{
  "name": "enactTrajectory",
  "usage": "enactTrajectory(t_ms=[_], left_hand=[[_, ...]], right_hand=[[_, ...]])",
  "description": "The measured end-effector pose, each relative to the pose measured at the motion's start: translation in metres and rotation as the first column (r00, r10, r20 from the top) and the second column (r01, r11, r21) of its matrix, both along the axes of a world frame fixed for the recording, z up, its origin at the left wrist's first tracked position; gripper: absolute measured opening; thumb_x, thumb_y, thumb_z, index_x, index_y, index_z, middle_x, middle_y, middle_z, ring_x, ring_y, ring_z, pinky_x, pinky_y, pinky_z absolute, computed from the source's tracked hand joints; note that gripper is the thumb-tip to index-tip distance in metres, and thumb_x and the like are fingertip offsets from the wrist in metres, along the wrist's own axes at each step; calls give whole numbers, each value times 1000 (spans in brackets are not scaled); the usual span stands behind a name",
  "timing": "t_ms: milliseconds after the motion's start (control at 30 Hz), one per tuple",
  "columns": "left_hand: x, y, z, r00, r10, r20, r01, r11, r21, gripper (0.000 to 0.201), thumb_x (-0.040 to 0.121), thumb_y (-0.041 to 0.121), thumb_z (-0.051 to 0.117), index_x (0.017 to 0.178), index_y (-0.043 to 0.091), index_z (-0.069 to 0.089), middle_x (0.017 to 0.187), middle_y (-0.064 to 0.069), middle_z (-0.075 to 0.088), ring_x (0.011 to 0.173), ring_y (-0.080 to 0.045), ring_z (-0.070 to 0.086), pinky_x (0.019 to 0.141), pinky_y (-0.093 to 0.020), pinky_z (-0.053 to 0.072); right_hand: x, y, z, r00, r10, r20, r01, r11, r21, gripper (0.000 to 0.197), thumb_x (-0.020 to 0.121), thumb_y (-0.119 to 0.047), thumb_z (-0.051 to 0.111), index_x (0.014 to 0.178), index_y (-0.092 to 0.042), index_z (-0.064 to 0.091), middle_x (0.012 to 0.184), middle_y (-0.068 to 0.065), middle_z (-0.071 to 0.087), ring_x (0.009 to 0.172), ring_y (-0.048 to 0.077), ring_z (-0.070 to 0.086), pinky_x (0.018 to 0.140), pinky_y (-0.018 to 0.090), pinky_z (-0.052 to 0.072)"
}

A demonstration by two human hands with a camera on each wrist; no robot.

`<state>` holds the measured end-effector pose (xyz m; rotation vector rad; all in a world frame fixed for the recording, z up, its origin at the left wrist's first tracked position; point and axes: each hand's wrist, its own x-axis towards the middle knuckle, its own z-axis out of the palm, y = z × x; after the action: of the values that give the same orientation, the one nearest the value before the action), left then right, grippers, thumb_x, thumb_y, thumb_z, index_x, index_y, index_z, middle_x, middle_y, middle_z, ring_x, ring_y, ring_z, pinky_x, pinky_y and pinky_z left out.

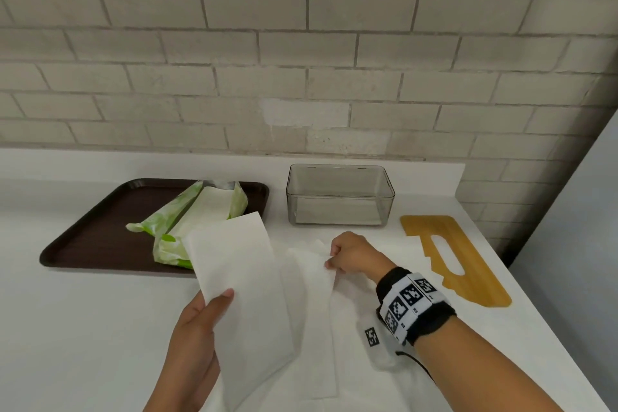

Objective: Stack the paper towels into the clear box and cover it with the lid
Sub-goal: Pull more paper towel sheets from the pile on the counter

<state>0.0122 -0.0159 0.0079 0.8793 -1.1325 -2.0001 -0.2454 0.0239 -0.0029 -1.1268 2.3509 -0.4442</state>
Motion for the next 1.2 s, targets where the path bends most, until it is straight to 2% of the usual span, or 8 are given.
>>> enactTrajectory(t_ms=[200, 367, 433, 533, 733, 933, 1067, 1200], left_hand=[[-5, -11, 2, 997, 9, -73, -7, 999, 38, 26, 95, 10, 44, 114, 12, 63, 107, -10, 72, 93, -27, 70, 82, -41, 49], [-21, -16, 6, 981, 11, -191, 7, 995, 98, 35, 98, 14, 41, 126, 28, 57, 118, 2, 69, 104, -18, 67, 84, -35, 56], [-29, -13, 10, 973, -18, -232, 46, 992, 118, 33, 99, 15, 39, 121, 28, 60, 114, 4, 70, 98, -13, 69, 72, -29, 59], [-40, -6, 16, 968, -55, -245, 89, 987, 132, 31, 100, 18, 38, 116, 30, 62, 109, 4, 72, 93, -13, 70, 65, -27, 58], [-48, 14, 17, 957, -242, -158, 265, 953, 143, 41, 93, 48, 41, 119, 24, 61, 112, -5, 71, 102, -24, 67, 84, -43, 50], [-40, 18, 2, 966, -259, 8, 259, 966, 4, 34, 91, 2, 50, 120, 18, 60, 107, -12, 72, 96, -34, 68, 90, -51, 50], [-27, 8, -7, 974, -226, -30, 227, 973, 35, 35, 89, 2, 50, 120, 14, 61, 108, -15, 71, 93, -34, 68, 81, -45, 52], [-22, 5, -12, 972, -232, -48, 234, 971, 56, 38, 88, 1, 49, 123, 14, 59, 110, -17, 70, 99, -39, 65, 85, -49, 50]], right_hand=[[-1, 36, 58, 968, 48, 246, 99, 829, -551, 26, 83, -8, 68, 68, -20, 50, 72, -2, 60, 72, 15, 53, 63, 24, 39], [24, 67, 117, 618, 468, 632, 358, 548, -756, 9, 84, -14, 59, 78, -16, 53, 64, -4, 62, 55, 9, 57, 55, 20, 48], [35, 62, 122, 686, 417, 596, 369, 507, -779, 12, 90, -16, 57, 79, -17, 53, 65, -6, 61, 56, 9, 55, 53, 20, 47], [52, 36, 109, 928, 95, 360, 255, 542, -801, 21, 96, -18, 50, 76, -23, 49, 64, -4, 53, 55, 10, 46, 55, 23, 39], [74, 4, 51, 972, -236, -4, 168, 704, -690, 14, 100, -24, 38, 101, -15, 48, 62, -5, 43, 57, 16, 40, 50, 29, 31], [35, 33, 37, 956, -202, 213, 292, 722, -627, 23, 90, 4, 40, 95, -18, 46, 80, 3, 55, 64, 9, 47, 48, 10, 33], [-27, 80, 25, 905, -378, 197, 425, 836, -347, 27, 88, 7, 38, 91, -14, 54, 88, 4, 53, 70, 12, 48, 50, 14, 37], [-52, 106, 3, 913, -408, 20, 399, 902, 167, 21, 89, -13, 57, 109, -6, 59, 100, 6, 52, 84, 22, 54, 59, 23, 47]])
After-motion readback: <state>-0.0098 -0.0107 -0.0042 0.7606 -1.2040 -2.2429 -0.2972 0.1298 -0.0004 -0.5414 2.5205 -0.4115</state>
